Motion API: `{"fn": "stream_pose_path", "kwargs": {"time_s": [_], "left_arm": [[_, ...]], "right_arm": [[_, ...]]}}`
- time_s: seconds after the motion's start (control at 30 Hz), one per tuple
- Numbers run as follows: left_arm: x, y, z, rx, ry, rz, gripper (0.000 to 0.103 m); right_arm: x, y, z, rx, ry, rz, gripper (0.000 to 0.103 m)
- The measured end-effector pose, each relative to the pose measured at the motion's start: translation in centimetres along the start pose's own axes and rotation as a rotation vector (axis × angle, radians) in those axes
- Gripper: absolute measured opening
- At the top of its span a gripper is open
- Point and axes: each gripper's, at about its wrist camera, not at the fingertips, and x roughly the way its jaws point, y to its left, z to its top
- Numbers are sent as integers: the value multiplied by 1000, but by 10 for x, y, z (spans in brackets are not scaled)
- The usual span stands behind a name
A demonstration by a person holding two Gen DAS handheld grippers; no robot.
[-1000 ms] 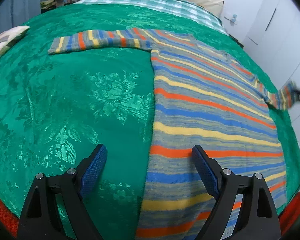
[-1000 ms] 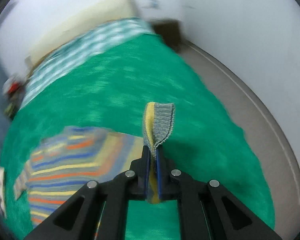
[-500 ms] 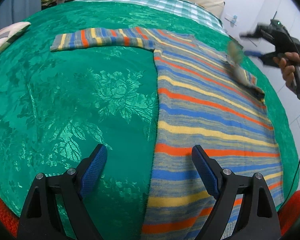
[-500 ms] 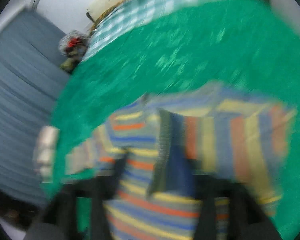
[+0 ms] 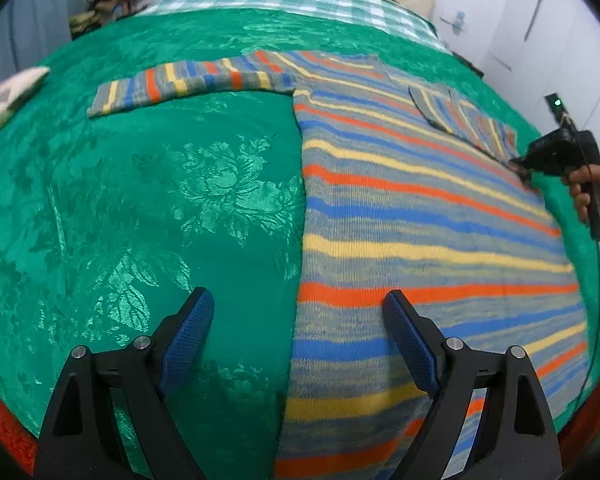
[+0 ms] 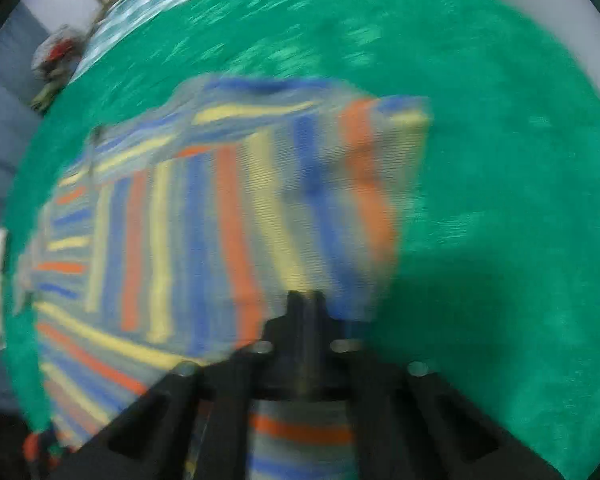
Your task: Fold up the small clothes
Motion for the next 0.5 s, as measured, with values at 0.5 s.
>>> {"fn": "stream_pose_path", "kwargs": {"time_s": [0.5], "left_arm": [[-27, -24, -17, 105, -24, -34, 89]], "right_arm": [[-49, -1, -74, -90, -109, -40, 17]]}}
